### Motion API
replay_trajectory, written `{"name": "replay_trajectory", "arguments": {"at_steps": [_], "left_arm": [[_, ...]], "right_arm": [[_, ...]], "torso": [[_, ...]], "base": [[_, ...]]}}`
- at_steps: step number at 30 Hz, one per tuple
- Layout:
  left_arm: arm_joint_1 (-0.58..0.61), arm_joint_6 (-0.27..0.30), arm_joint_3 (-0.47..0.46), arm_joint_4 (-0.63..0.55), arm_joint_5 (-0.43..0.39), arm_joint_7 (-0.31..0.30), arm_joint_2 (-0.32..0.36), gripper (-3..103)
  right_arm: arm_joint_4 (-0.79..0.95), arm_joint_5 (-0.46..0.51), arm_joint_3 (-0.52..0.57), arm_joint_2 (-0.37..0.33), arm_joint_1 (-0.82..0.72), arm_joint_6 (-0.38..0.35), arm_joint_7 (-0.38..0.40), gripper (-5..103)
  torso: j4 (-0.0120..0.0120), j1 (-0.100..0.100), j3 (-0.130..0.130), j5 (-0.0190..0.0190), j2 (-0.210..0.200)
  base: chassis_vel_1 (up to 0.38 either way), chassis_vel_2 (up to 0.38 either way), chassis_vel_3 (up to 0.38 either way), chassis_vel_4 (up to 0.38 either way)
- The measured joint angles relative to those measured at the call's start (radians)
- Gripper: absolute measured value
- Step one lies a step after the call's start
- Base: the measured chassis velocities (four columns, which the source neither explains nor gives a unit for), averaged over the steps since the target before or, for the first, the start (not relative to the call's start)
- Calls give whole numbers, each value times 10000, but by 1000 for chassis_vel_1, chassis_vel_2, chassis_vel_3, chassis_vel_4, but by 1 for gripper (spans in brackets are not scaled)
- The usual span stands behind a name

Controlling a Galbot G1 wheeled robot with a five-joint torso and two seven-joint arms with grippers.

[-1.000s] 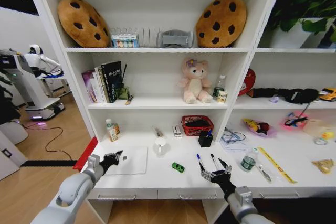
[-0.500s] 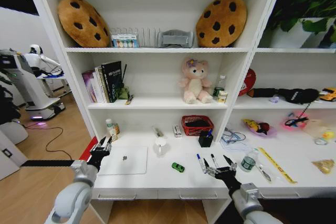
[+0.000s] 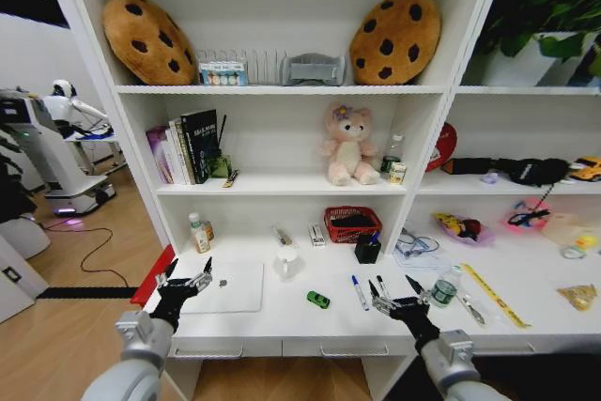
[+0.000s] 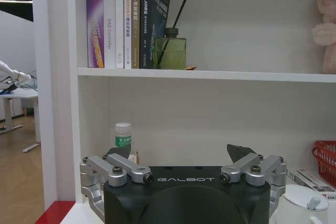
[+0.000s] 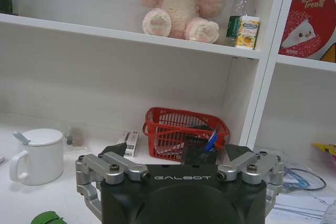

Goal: Organize the objects on the table.

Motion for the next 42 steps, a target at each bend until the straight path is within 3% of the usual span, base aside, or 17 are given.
{"name": "replay_trajectory", "arguments": {"at_steps": [6, 11, 18, 24, 27, 28, 29, 32, 33, 36, 42], "left_arm": [[49, -369, -1, 10, 319, -256, -288, 100], [-81, -399, -54, 14, 362, -675, -386, 100], [-102, -398, -58, 14, 382, -724, -399, 100], [-110, -386, -58, 22, 383, -725, -394, 100], [-113, -380, -56, 26, 382, -724, -390, 100], [-114, -377, -56, 28, 380, -724, -388, 100], [-114, -377, -56, 28, 380, -724, -388, 100], [-115, -374, -53, 31, 378, -724, -388, 100], [-116, -373, -51, 33, 376, -724, -387, 100], [-118, -371, -51, 35, 374, -723, -386, 100], [-120, -367, -51, 39, 370, -724, -383, 100]], "right_arm": [[86, 0, -74, -6, 3, 0, 3, 100], [140, 29, -44, -63, 2, -10, 3, 100], [183, 174, -58, -127, 52, -174, 53, 100], [472, 445, -76, -390, 25, -1454, 167, 100], [505, 930, 20, -1246, -15, -1955, -21, 100], [414, 1118, 72, -1870, 42, -2199, -134, 100], [414, 1118, 72, -1870, 42, -2199, -134, 100], [145, 1187, 188, -2793, 152, -2343, -765, 100], [15, 1087, 187, -3075, 204, -2052, -1014, 100], [-22, 1021, 46, -3118, 217, -1716, -747, 100], [246, 912, 9, -2742, -33, -1896, -289, 100]], "torso": [[-1, 0, 0, 0, 0], [-1, 1, 0, -1, 0], [-1, 0, 0, -1, 0], [-2, 0, 1, 0, 0], [-3, 0, 1, 0, 0], [-1, 0, 1, -1, 0], [-1, 0, 1, -1, 0], [1, 1, 2, 0, -1], [1, 1, 2, 0, -1], [0, 1, 2, 2, 0], [-4, 0, 1, -1, 0]], "base": [[0, 0, 0, 0], [0, 0, 0, 0], [0, 0, 0, 0], [0, 0, 0, 0], [0, 0, 0, 0], [0, 0, 0, 0], [0, 0, 0, 0], [0, 0, 0, 0], [0, 0, 0, 0], [0, 0, 0, 0], [0, 0, 0, 0]]}}
